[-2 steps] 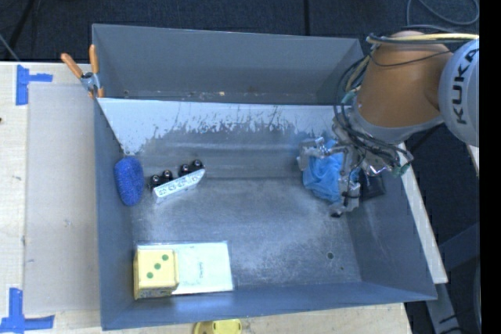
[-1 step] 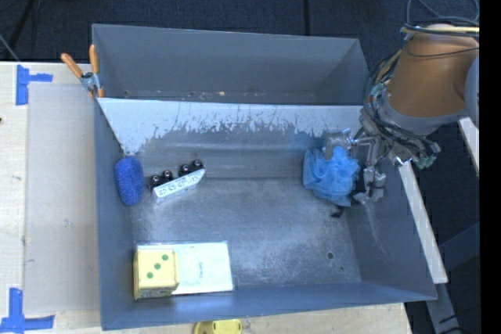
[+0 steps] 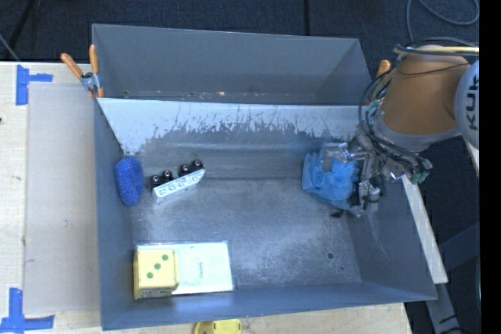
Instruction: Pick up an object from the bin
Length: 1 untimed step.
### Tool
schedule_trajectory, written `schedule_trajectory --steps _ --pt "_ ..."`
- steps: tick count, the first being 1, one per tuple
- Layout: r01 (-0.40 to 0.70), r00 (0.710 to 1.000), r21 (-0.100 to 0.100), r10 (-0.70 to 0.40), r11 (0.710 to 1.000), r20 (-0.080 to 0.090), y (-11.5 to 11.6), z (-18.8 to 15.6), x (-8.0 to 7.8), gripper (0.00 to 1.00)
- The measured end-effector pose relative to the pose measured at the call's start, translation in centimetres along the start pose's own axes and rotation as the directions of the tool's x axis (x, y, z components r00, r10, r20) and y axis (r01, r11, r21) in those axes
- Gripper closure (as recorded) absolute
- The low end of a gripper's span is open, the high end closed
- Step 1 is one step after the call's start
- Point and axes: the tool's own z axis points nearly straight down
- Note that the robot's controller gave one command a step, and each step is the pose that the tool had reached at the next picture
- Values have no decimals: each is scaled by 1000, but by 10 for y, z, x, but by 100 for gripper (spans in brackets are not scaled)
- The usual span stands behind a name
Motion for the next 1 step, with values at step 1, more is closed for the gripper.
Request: schedule_trajectory --steps 1 --pt "117 993 -7 -117 993 3 12 23 -10 0"
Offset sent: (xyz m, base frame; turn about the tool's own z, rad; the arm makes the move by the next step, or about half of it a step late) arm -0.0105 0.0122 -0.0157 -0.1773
